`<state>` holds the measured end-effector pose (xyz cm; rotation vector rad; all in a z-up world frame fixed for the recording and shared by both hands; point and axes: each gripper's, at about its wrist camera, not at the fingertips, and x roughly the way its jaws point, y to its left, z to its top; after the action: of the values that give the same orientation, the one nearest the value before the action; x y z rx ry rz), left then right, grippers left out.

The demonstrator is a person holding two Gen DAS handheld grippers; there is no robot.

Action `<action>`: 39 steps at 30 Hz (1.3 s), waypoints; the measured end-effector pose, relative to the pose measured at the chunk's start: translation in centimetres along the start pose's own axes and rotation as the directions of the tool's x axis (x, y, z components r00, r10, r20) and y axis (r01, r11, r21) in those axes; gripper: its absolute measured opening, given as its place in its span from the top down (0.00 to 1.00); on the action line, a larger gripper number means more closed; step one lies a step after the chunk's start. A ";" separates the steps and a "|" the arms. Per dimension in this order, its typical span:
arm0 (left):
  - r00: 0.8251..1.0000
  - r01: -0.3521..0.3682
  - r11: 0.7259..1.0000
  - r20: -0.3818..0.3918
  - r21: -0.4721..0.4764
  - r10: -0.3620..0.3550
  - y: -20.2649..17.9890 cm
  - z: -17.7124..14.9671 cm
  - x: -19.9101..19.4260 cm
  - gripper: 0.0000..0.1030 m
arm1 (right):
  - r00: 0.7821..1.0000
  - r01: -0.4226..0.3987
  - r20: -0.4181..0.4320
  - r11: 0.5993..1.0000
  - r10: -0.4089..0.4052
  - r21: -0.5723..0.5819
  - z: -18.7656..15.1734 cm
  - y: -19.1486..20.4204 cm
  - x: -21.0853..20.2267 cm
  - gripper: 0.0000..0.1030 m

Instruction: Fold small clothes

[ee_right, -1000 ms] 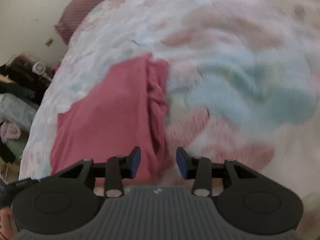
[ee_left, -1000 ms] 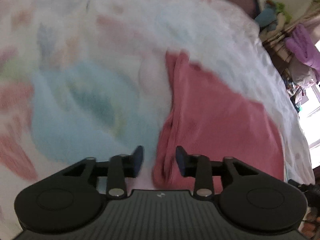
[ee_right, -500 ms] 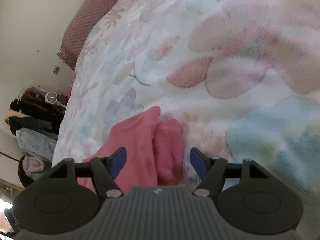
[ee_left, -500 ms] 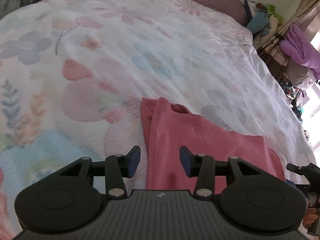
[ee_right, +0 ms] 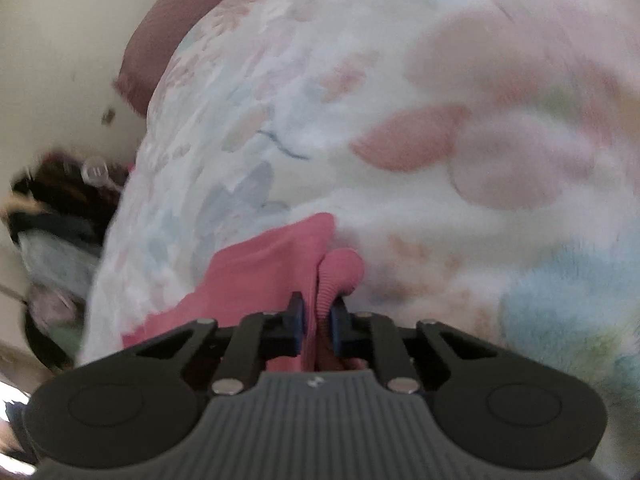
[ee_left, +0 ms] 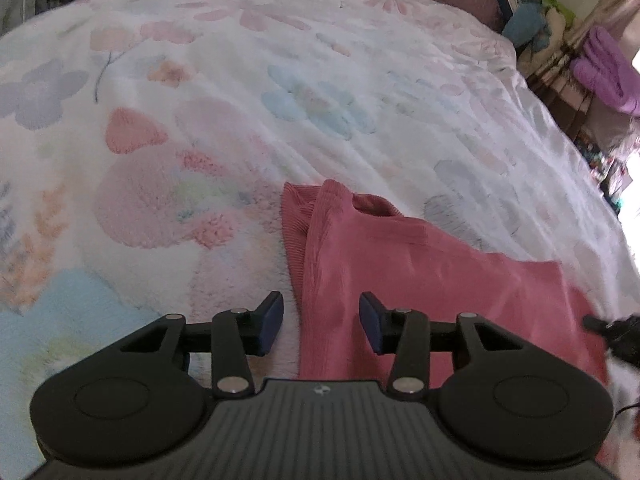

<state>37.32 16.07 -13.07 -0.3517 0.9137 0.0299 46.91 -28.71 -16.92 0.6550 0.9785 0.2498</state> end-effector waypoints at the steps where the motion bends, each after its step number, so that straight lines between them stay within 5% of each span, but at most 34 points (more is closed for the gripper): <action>1: 1.000 -0.018 1.000 0.002 0.018 0.018 -0.2 0.0 -0.2 0.51 | 1.000 0.030 0.007 0.999 -0.029 -0.045 0.0 1.5 -0.4 0.93; 9: 0.997 -0.077 0.993 0.015 0.092 0.076 -0.6 0.3 -2.3 0.56 | 0.989 0.150 0.035 0.943 -0.146 -0.297 -0.6 14.9 -2.2 0.94; 18: 0.999 -0.018 0.998 0.030 0.064 0.016 1.9 1.2 -3.9 0.56 | 0.987 0.121 -0.049 0.911 -0.152 -0.395 -4.1 26.2 3.3 0.94; 29: 1.000 0.015 0.999 0.013 0.039 -0.015 4.6 1.4 -3.2 0.56 | 0.977 0.050 -0.161 0.882 -0.141 -0.469 -9.8 32.1 12.8 0.94; 34: 1.000 0.026 0.999 0.003 0.022 -0.026 5.3 1.4 -2.9 0.56 | 0.962 0.056 -0.193 0.828 -0.195 -0.558 -11.8 33.4 16.9 0.93; 39: 0.999 0.038 0.999 0.009 0.004 -0.038 5.8 1.6 -3.8 0.56 | 0.955 0.002 -0.244 0.822 -0.171 -0.569 -12.5 33.5 17.0 0.73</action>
<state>35.17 22.49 -10.84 -0.3655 0.8978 -0.0055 48.92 10.64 -12.79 0.0213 1.1381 0.5406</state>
